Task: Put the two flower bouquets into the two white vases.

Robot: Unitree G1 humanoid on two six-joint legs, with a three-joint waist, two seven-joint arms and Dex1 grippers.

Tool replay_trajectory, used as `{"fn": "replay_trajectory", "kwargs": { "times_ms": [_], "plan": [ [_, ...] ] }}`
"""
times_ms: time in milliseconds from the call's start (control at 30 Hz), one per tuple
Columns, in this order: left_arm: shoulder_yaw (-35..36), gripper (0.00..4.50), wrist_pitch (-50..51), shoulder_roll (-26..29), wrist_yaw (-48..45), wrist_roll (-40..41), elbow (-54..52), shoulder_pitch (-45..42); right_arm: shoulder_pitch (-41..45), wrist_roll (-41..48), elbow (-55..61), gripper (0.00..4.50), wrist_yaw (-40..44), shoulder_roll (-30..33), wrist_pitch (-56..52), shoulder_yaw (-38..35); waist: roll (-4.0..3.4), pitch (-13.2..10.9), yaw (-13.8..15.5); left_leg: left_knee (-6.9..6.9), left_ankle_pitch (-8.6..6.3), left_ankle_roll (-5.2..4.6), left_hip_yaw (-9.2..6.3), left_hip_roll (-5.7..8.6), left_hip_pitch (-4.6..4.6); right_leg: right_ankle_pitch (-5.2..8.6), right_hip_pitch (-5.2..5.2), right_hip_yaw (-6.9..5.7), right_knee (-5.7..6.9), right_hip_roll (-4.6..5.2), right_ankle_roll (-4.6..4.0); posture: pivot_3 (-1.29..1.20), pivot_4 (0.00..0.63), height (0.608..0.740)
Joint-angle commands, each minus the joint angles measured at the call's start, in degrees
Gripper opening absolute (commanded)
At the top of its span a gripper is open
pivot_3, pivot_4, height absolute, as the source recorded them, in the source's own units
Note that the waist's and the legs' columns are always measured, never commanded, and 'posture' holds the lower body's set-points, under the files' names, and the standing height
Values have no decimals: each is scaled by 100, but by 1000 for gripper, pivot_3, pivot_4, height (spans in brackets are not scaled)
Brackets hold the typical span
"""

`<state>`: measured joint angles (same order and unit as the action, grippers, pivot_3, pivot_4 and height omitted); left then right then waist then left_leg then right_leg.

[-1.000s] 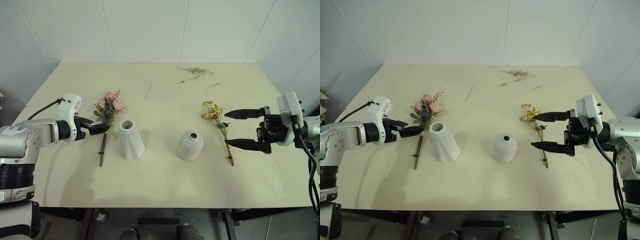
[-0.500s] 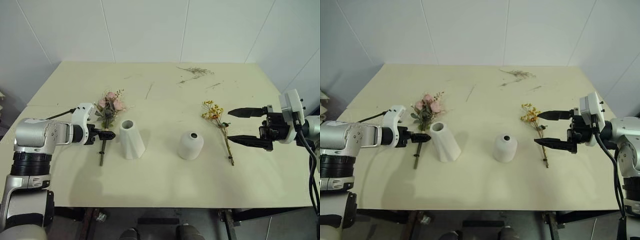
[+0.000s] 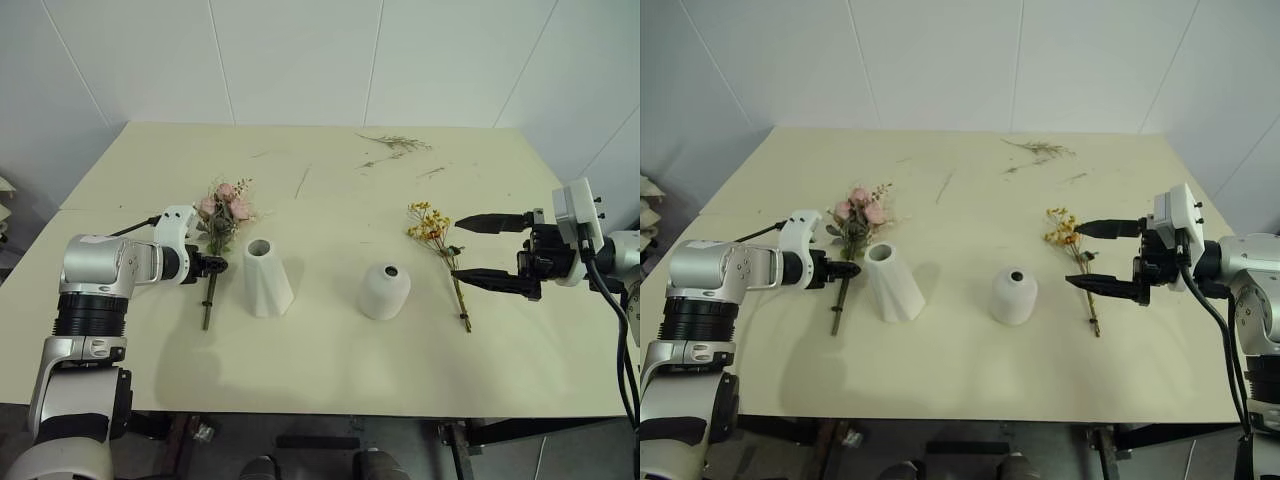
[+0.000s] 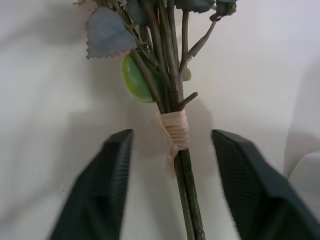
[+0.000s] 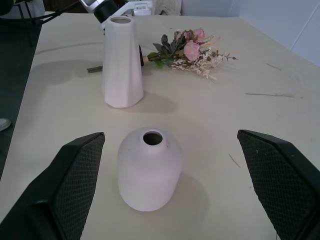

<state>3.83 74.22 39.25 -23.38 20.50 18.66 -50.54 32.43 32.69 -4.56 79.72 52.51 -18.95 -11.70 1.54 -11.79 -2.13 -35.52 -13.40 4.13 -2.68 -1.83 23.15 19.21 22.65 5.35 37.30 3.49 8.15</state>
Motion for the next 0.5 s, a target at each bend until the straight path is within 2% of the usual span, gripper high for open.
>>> {"fn": "replay_trajectory", "kwargs": {
  "times_ms": [33,167,367,500],
  "plan": [
    [59,1375,60,76,-66,-26,-229,-91,58,24,128,4500,-22,171,3,-146,0,0,10,-2,0,0,0,0,0,0,0,0,2,0,0,0,150,740],
    [255,71,-74,42,51,-72,-184,-100,91,-17,95,4500,-30,184,10,-125,0,0,25,-12,0,0,0,1,0,0,0,0,8,0,0,0,150,740],
    [877,32,-951,-112,349,-100,-98,-233,139,-50,67,4500,-84,126,36,-122,1,-1,35,-16,0,0,0,0,0,-1,0,0,12,0,1,0,150,740],
    [1430,32,-3105,-435,466,-127,-262,-189,134,-60,75,4500,-164,77,59,-136,3,-2,57,-21,0,3,0,0,2,-2,-1,0,11,2,3,0,150,740]
  ]
}}
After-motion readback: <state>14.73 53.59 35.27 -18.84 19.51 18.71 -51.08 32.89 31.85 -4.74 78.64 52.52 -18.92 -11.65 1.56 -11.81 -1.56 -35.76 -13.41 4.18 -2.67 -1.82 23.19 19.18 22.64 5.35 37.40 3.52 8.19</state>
